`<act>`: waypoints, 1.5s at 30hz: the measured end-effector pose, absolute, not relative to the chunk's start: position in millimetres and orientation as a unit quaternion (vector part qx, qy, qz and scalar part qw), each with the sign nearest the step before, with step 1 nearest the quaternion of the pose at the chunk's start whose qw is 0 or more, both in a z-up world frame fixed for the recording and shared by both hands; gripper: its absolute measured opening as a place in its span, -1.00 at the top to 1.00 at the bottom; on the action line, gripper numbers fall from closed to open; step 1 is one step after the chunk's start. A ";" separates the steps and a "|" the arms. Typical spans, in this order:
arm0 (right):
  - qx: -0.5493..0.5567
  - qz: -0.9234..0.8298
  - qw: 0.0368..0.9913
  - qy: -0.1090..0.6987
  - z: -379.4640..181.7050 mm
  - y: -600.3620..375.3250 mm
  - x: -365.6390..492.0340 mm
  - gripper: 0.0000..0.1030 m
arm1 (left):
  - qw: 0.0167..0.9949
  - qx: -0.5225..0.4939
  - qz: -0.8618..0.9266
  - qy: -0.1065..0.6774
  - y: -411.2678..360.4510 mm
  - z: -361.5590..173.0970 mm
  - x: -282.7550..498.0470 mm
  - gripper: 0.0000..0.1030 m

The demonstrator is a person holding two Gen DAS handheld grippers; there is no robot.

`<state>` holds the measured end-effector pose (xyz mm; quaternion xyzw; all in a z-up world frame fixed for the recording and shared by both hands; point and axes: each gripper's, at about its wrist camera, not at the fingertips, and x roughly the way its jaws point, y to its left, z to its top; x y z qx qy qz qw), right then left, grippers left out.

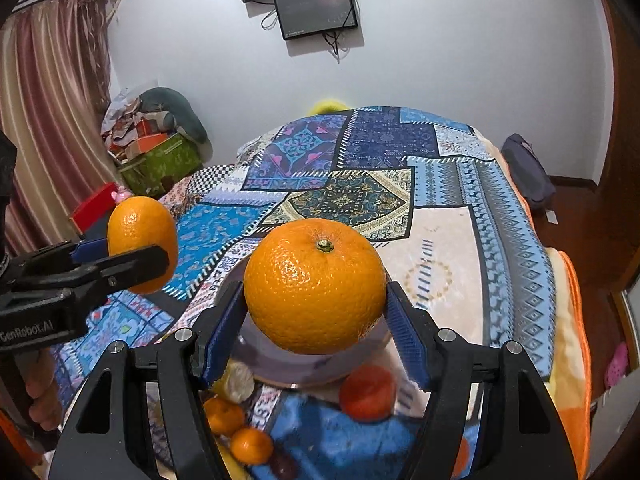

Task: Organize fruits
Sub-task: 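Lift both large oranges and carry them over the purple plate with both tools, then lower the oranges onto the plate and open both tools, then withdraw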

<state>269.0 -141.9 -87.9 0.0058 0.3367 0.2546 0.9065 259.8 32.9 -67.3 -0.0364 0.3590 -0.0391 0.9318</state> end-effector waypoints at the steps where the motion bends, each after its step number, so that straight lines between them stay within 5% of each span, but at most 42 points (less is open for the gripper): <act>1: 0.004 0.254 0.906 0.338 -89.0 -140.8 271.2 -0.28 | 0.931 -0.035 -0.040 0.361 32.9 -69.4 263.8 -0.26; 45: -0.085 0.268 0.859 0.428 -153.1 -101.6 325.8 -0.29 | 0.863 -0.055 -0.077 0.496 37.1 -172.8 369.0 -0.26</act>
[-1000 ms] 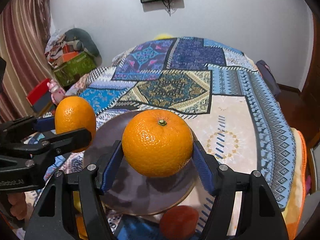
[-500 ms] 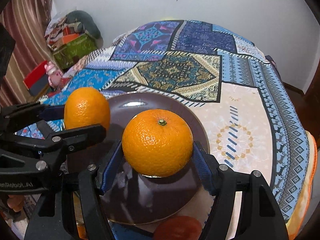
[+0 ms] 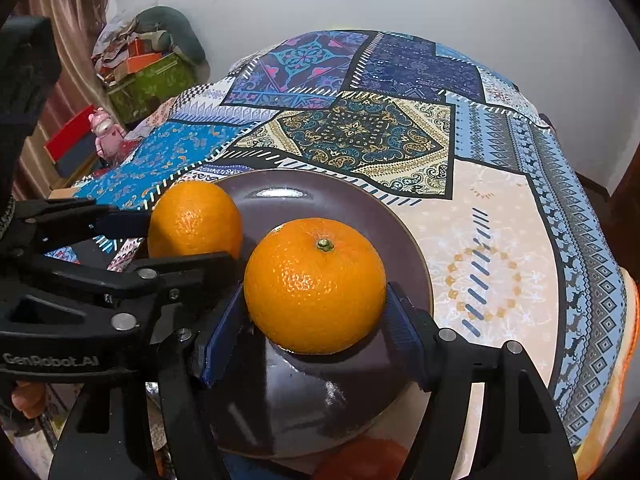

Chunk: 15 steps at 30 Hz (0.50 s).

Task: Organize fruits
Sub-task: 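Lower the oranges onto the plate and open both tools, then withdraw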

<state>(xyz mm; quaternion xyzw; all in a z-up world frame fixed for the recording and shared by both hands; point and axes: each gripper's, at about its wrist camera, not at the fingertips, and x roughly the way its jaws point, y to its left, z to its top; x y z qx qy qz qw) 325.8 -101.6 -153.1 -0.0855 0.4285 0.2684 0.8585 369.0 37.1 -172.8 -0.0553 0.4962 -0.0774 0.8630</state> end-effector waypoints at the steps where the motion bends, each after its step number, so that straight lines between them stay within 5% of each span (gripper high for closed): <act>1: -0.085 0.268 0.858 0.429 -153.6 -101.1 325.6 -0.29 | 0.863 -0.056 -0.078 0.495 37.6 -172.9 368.7 -0.27; 15: -0.079 0.268 0.868 0.411 -134.7 -110.8 311.7 -0.32 | 0.881 -0.049 -0.087 0.462 38.3 -138.9 346.0 -0.29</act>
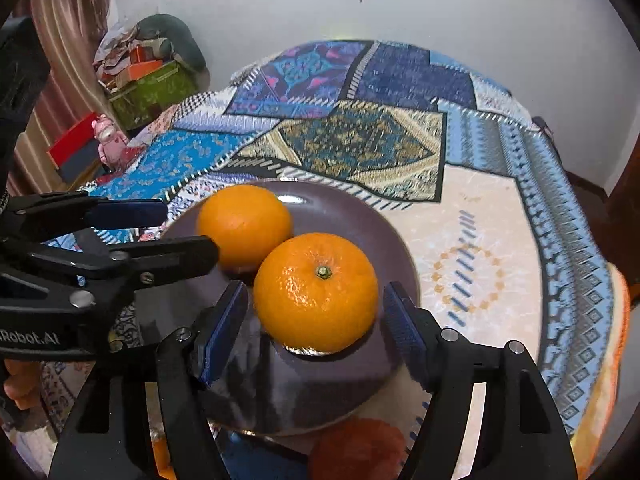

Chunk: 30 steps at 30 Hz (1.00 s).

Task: Organize fruits
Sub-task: 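Lower the oranges onto the plate and open both tools, then withdraw, then grasp a red tomato with the right tool while the left tool grasps another tomato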

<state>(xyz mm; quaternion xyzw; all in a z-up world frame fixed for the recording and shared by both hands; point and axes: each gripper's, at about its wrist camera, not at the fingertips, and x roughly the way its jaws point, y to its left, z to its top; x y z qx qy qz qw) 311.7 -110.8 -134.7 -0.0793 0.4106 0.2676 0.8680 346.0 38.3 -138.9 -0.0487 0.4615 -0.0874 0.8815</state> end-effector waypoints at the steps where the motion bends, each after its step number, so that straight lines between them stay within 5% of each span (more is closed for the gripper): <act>1: -0.079 0.267 0.870 0.406 -130.3 -112.9 309.1 -0.32 | 0.884 -0.046 -0.084 0.457 39.9 -134.3 341.9 -0.29; 17: -0.056 0.236 0.893 0.380 -96.4 -168.5 255.8 -0.33 | 0.908 -0.019 -0.085 0.409 28.6 -89.2 259.9 -0.38; 30: -0.042 0.189 0.894 0.403 -119.7 -227.0 227.9 -0.40 | 0.891 0.004 -0.137 0.433 -43.0 -110.3 241.9 -0.41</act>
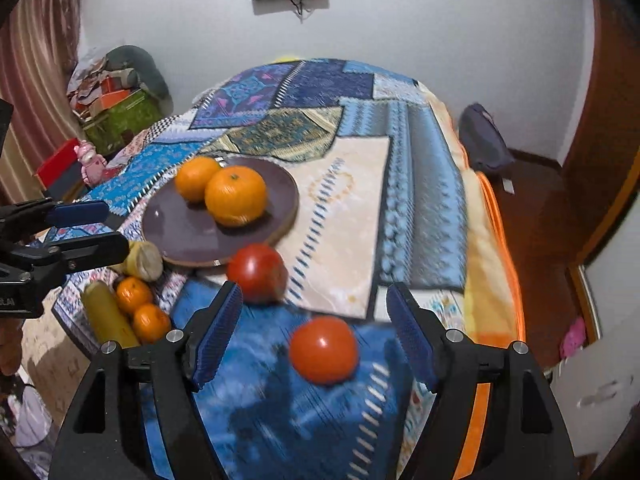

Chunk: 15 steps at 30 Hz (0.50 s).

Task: Organize fruits
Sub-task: 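Grasp a red tomato with the right tool while the left tool grasps another tomato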

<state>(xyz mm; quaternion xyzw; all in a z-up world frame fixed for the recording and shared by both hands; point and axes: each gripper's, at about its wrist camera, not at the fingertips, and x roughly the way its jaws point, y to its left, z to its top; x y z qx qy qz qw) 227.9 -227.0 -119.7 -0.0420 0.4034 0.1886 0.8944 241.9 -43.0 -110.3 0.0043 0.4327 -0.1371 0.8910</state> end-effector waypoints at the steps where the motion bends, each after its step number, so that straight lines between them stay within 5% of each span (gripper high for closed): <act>1: -0.039 0.188 0.893 0.407 -123.1 -230.3 226.3 -0.40 | 0.888 0.007 -0.140 0.437 -49.0 -114.4 243.2 -0.41; 10: -0.010 0.192 0.879 0.437 -150.1 -244.5 223.2 -0.26 | 0.878 0.021 -0.149 0.455 -85.7 -143.6 256.1 -0.39; 15: -0.009 0.202 0.869 0.452 -160.4 -244.3 224.3 -0.07 | 0.871 0.013 -0.151 0.467 -93.1 -153.0 271.2 -0.14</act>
